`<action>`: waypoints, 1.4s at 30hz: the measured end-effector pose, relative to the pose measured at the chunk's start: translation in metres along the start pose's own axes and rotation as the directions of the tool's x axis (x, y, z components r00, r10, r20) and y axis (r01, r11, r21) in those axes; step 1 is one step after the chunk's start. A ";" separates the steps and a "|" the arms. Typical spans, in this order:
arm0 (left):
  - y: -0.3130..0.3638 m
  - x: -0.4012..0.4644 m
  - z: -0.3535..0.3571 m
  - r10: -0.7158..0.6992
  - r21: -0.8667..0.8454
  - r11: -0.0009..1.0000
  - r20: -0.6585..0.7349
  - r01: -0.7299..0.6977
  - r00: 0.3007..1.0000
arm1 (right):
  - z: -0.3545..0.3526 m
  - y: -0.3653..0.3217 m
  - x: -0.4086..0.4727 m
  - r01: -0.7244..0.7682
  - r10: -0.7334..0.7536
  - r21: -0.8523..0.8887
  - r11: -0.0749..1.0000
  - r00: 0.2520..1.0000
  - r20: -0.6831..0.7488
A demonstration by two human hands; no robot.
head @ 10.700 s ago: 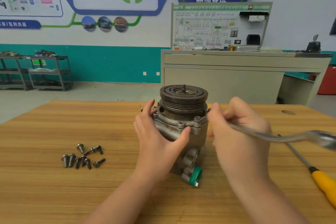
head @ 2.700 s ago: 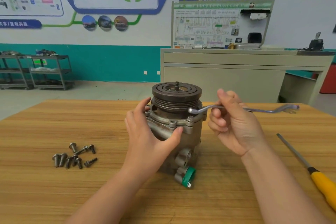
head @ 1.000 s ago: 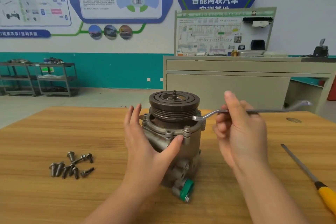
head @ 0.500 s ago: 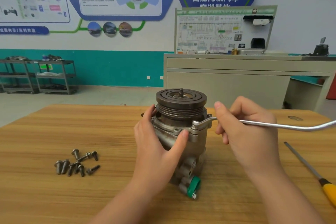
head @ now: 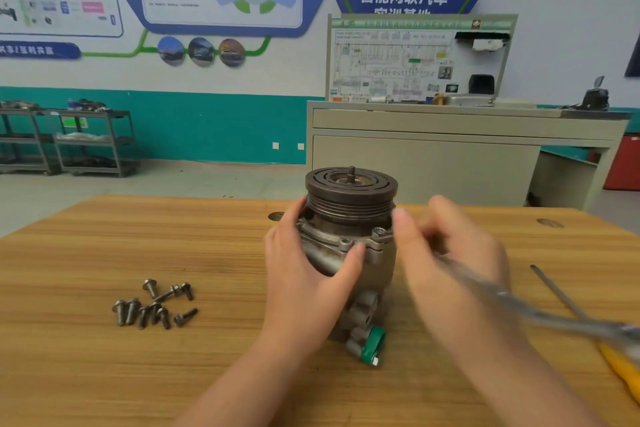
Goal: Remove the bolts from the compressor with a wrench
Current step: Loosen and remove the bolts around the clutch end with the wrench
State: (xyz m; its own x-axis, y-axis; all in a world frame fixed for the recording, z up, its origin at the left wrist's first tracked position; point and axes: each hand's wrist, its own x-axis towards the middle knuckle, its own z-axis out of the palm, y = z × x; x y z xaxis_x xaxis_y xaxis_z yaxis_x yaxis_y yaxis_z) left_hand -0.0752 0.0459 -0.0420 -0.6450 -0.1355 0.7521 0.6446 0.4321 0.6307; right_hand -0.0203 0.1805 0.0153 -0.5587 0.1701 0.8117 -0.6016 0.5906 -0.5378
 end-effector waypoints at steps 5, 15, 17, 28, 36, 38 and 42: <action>-0.001 0.001 0.001 -0.036 -0.022 0.999 0.006 0.036 0.999 | -0.018 0.026 0.031 -0.729 0.527 0.623 0.284 0.661 0.534; -0.001 0.002 0.001 -0.029 -0.029 0.999 0.022 0.030 0.999 | -0.022 0.023 0.036 -0.466 0.407 0.656 0.594 0.877 0.254; -0.001 0.003 0.000 -0.016 -0.012 1.000 0.018 0.016 1.000 | -0.018 0.017 0.030 -0.402 0.360 0.577 0.711 0.913 0.192; -0.003 0.004 -0.002 0.003 -0.003 1.000 0.034 -0.003 0.999 | 0.009 -0.007 -0.004 -0.084 0.085 0.015 0.996 0.993 -0.078; -0.005 0.002 -0.003 -0.006 0.000 1.000 0.049 0.006 0.999 | -0.013 0.010 0.006 -0.465 0.407 0.494 0.734 0.885 0.229; -0.005 0.002 -0.002 -0.003 -0.008 1.000 0.046 0.003 0.999 | -0.019 0.022 0.017 -0.627 0.462 0.654 0.423 0.770 0.439; -0.003 0.003 -0.001 0.021 0.029 0.999 0.046 -0.023 0.999 | -0.016 0.030 0.037 -0.665 0.444 0.711 0.231 0.722 0.531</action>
State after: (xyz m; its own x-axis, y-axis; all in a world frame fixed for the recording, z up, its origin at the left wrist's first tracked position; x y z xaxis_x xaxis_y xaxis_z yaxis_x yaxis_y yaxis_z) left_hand -0.0789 0.0430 -0.0416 -0.6494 -0.0845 0.7557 0.6469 0.4610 0.6075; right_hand -0.0501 0.2171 0.0324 -0.9735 -0.0333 0.2260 -0.1733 -0.5371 -0.8255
